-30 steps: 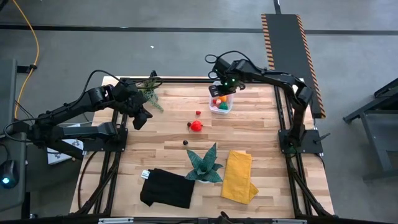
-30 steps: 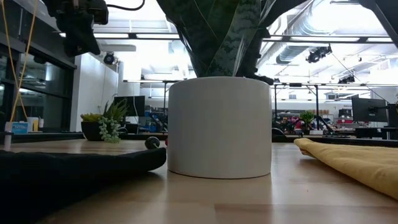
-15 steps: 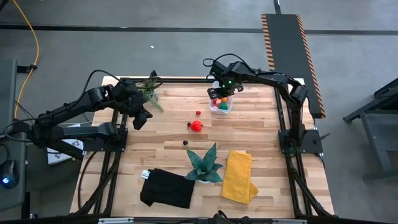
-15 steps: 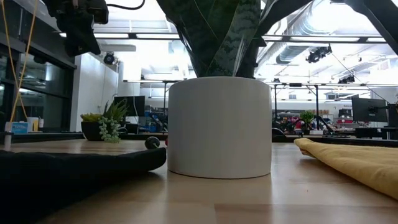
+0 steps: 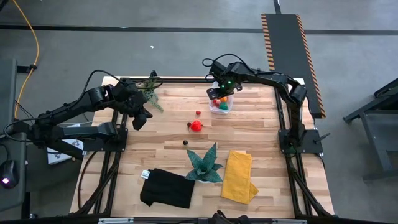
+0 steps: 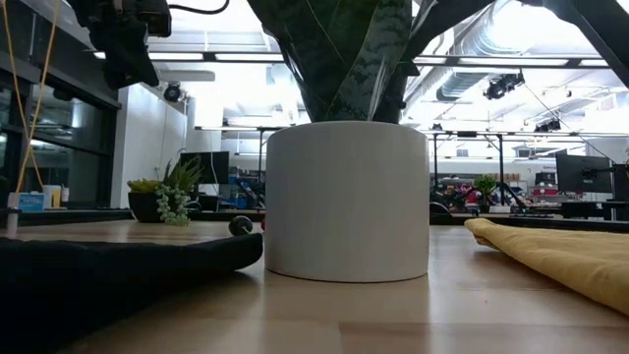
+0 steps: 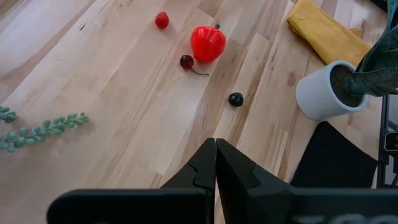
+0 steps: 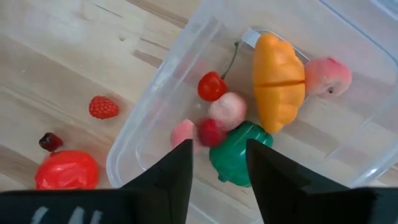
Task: Pick and placing Produce into tupperware
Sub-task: Put the right red cherry into the transparent container, then put the black cherry into the transparent container
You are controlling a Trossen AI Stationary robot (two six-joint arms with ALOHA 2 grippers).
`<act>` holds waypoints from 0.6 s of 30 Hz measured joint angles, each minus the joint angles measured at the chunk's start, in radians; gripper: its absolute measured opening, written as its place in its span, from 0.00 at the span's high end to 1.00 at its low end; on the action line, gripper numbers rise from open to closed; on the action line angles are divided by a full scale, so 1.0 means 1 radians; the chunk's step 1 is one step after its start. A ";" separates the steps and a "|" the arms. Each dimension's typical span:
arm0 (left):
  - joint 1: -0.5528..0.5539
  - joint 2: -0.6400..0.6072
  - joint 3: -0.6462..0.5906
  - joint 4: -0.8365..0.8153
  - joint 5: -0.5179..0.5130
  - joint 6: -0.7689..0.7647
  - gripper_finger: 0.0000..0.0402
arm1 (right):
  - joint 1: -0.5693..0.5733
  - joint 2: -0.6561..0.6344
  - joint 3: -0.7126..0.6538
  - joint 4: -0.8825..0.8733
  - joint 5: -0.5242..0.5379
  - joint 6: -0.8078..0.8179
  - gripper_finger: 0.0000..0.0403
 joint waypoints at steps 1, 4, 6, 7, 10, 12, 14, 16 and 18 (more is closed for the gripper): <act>0.000 0.000 0.000 0.000 0.000 0.000 1.00 | 0.000 0.000 0.000 0.000 0.000 0.000 0.63; 0.000 0.000 0.000 0.000 0.000 0.000 1.00 | 0.000 0.000 0.000 0.000 -0.001 0.000 0.61; 0.000 0.000 0.000 0.000 0.001 0.000 1.00 | 0.000 0.000 0.000 0.008 -0.001 0.000 0.60; 0.000 0.000 0.000 0.000 0.001 0.000 1.00 | 0.000 0.000 0.000 0.015 -0.002 0.000 0.60; 0.000 0.000 0.000 -0.001 0.002 0.024 1.00 | 0.000 -0.005 0.000 0.032 -0.003 -0.008 0.60; 0.000 0.000 0.000 0.000 0.002 0.069 1.00 | 0.000 -0.016 0.000 0.045 -0.003 -0.010 0.60; 0.001 0.000 0.000 0.011 0.002 0.101 1.00 | 0.003 -0.029 0.000 0.056 -0.002 -0.013 0.60; 0.001 0.000 0.000 0.031 0.002 0.106 1.00 | 0.010 -0.042 0.000 0.059 0.004 -0.019 0.60; 0.001 0.000 0.012 0.027 0.001 0.105 1.00 | 0.019 -0.062 0.000 0.059 0.013 -0.023 0.60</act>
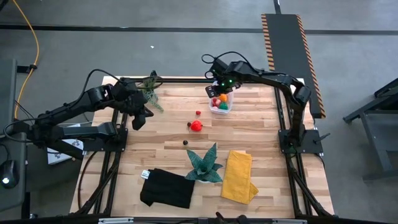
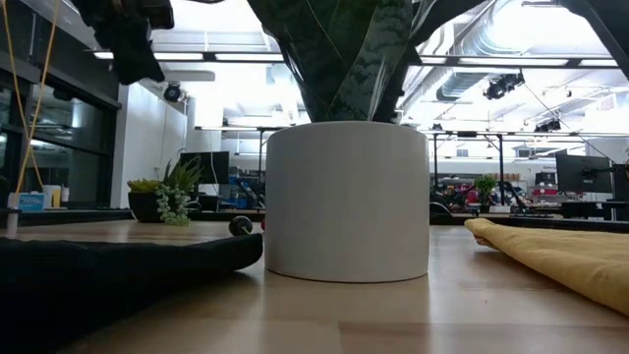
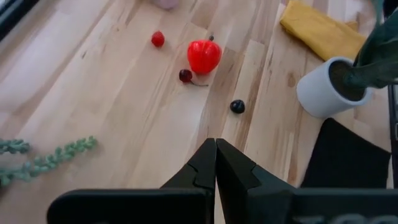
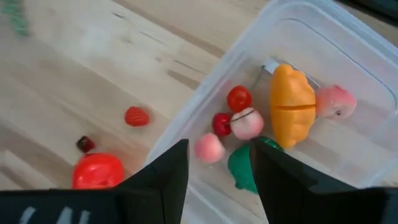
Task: Pick and placing Produce into tupperware
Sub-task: Put the black cherry into the transparent container
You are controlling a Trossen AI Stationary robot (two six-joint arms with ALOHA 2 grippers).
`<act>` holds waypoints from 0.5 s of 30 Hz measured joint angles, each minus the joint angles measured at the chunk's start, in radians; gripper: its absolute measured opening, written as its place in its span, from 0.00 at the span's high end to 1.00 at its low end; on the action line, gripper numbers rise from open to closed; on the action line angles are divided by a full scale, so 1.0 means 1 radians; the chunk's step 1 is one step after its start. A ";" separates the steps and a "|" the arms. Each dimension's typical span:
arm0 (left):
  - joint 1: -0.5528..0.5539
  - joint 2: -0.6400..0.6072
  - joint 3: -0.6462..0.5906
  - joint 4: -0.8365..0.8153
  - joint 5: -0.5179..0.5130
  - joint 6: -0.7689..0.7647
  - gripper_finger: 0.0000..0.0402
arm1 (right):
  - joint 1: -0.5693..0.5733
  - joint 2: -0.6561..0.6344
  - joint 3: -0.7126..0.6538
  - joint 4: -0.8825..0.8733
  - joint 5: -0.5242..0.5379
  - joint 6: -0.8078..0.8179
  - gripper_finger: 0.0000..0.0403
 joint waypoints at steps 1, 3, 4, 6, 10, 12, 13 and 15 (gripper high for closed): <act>0.000 0.000 0.013 -0.005 0.000 0.000 1.00 | 0.007 -0.012 0.000 0.001 0.011 0.000 0.60; 0.000 -0.003 0.051 -0.029 0.000 0.000 1.00 | 0.023 -0.038 0.000 0.000 0.028 0.003 0.60; 0.000 -0.006 0.075 -0.049 -0.001 0.004 1.00 | 0.033 -0.052 0.000 0.000 0.039 0.009 0.60; 0.000 -0.014 0.139 -0.086 -0.009 0.026 1.00 | 0.055 -0.084 0.000 0.001 0.055 0.016 0.60; 0.000 -0.057 0.285 -0.169 -0.071 0.081 1.00 | 0.107 -0.153 0.000 -0.003 0.121 0.025 0.60; 0.000 -0.087 0.341 -0.180 -0.091 0.092 1.00 | 0.135 -0.187 0.000 -0.003 0.170 0.040 0.60; -0.001 -0.111 0.362 -0.178 -0.097 0.090 1.00 | 0.150 -0.203 0.000 -0.003 0.196 0.048 0.60; -0.001 -0.164 0.381 -0.173 -0.097 0.073 1.00 | 0.178 -0.232 0.000 -0.003 0.246 0.062 0.60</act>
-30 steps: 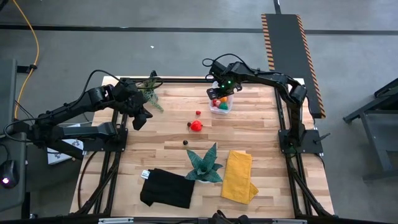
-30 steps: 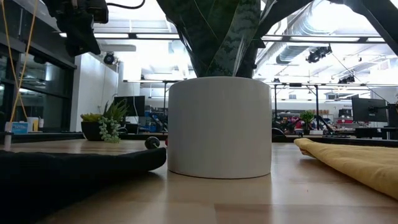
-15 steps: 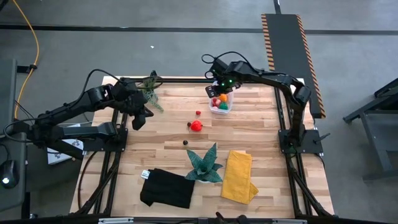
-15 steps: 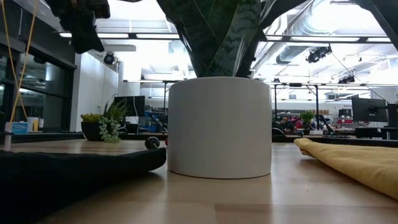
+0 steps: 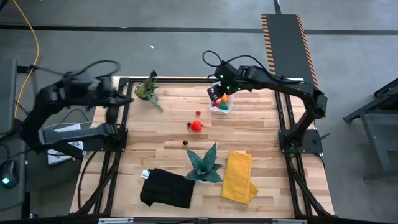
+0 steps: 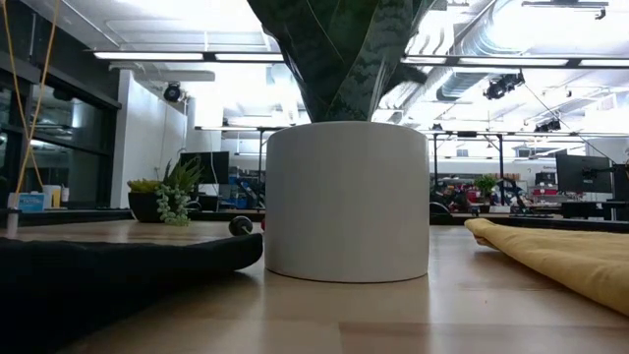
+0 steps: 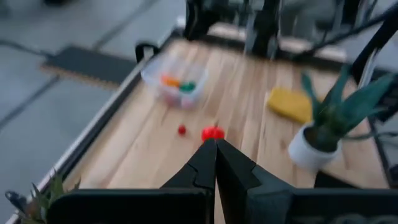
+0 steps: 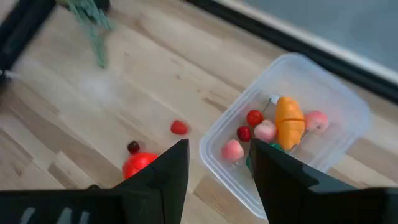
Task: Pick and placing Produce into tupperware
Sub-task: Put the black cherry into the transparent container
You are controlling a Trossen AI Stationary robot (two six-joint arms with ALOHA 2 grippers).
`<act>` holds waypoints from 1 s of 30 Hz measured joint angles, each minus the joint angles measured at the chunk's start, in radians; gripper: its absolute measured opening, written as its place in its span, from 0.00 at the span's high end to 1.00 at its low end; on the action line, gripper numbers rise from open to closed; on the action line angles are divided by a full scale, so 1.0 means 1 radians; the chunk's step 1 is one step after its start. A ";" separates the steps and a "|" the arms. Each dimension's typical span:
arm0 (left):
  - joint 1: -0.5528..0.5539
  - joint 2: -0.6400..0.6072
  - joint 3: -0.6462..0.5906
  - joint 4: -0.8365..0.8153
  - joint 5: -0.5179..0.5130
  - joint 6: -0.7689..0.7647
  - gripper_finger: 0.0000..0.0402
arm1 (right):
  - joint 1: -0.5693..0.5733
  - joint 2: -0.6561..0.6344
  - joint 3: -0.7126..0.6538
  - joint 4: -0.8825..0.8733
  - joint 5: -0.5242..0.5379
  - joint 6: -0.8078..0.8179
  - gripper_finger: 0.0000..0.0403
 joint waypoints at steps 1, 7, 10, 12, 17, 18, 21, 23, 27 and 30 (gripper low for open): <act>0.000 -0.033 0.000 -0.001 0.000 -0.010 1.00 | 0.013 -0.013 0.000 -0.002 0.025 0.010 0.60; 0.000 -0.247 -0.090 -0.008 -0.042 -0.115 1.00 | 0.090 -0.063 0.000 -0.007 0.149 0.044 0.60; 0.000 -0.354 -0.182 0.030 -0.037 -0.176 1.00 | 0.139 -0.077 0.000 -0.002 0.233 0.059 0.60; 0.000 -0.418 -0.262 0.082 -0.017 -0.224 1.00 | 0.177 -0.085 0.000 -0.001 0.295 0.059 0.60; 0.000 -0.567 -0.483 0.239 0.086 -0.384 1.00 | 0.246 -0.089 0.000 -0.019 0.347 0.095 0.60; 0.000 -0.593 -0.524 0.270 0.121 -0.414 1.00 | 0.256 -0.089 0.000 -0.029 0.348 0.106 0.60; 0.000 -0.650 -0.627 0.350 0.228 -0.499 1.00 | 0.289 -0.089 0.000 -0.063 0.352 0.138 0.60; 0.000 -0.647 -0.656 0.374 0.271 -0.541 1.00 | 0.307 -0.089 0.000 -0.080 0.352 0.160 0.60; 0.001 -0.639 -0.662 0.397 0.321 -0.546 1.00 | 0.338 -0.089 0.000 -0.116 0.337 0.202 0.60; 0.000 -0.645 -0.659 0.419 0.337 -0.577 1.00 | 0.357 -0.089 0.000 -0.135 0.330 0.228 0.60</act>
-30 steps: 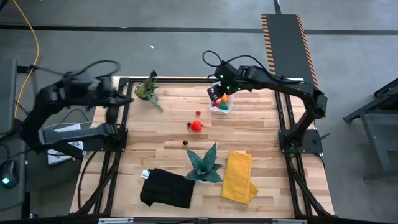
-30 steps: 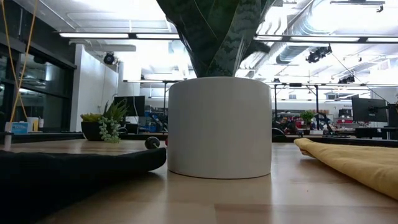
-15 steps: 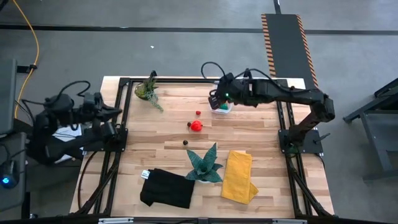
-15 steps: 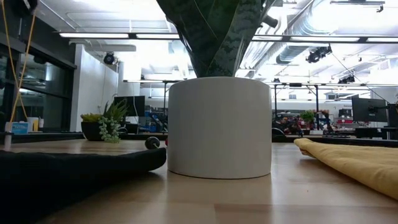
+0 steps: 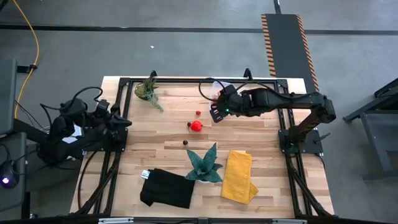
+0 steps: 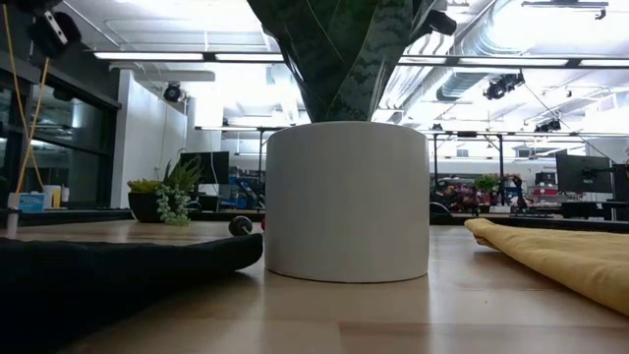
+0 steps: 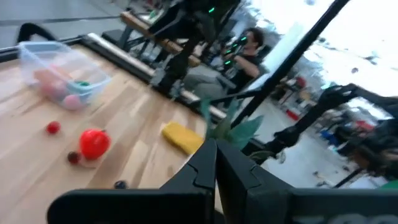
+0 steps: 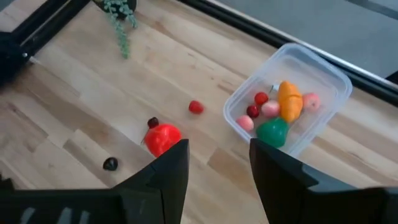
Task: Pick and placing Produce into tupperware
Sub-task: Put the black cherry into the transparent container
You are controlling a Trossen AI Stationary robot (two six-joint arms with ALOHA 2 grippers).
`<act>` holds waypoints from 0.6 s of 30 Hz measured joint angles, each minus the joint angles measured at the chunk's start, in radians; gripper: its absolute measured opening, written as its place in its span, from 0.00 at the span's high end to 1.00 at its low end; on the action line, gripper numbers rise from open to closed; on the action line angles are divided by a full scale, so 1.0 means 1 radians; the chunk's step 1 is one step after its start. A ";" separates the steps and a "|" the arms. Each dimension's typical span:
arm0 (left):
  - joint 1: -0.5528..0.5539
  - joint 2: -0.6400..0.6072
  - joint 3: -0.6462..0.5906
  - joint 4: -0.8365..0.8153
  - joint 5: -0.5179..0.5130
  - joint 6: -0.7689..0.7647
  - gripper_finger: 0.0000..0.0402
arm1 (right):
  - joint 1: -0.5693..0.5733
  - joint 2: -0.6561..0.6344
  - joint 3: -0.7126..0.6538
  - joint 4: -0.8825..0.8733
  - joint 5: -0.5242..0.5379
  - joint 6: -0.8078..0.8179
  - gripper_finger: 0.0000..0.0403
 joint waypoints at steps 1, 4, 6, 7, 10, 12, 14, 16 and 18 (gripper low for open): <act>0.000 -0.004 0.000 0.018 0.017 -0.018 1.00 | 0.006 0.000 0.000 -0.007 0.000 0.009 0.60; 0.000 -0.005 0.002 0.076 0.088 -0.077 1.00 | 0.023 0.000 0.000 -0.036 -0.001 0.022 0.60; 0.000 -0.005 0.002 0.092 0.112 -0.107 1.00 | 0.030 0.000 0.000 -0.049 -0.002 0.032 0.60; 0.000 -0.005 0.002 0.089 0.121 -0.116 1.00 | 0.034 0.000 0.000 -0.053 -0.002 0.032 0.60; 0.000 -0.005 0.002 0.079 0.132 -0.119 1.00 | 0.042 0.001 0.000 -0.054 -0.001 0.032 0.60; 0.000 -0.005 0.002 0.079 0.136 -0.120 1.00 | 0.047 0.001 0.000 -0.054 -0.001 0.032 0.60; 0.000 -0.005 0.002 0.079 0.136 -0.125 1.00 | 0.050 0.001 0.000 -0.054 0.000 0.032 0.60; 0.000 -0.005 0.002 0.079 0.135 -0.125 1.00 | 0.050 0.001 0.000 -0.057 0.003 0.032 0.60; 0.000 -0.005 0.002 0.084 0.131 -0.125 1.00 | 0.050 0.001 0.000 -0.058 0.003 0.032 0.60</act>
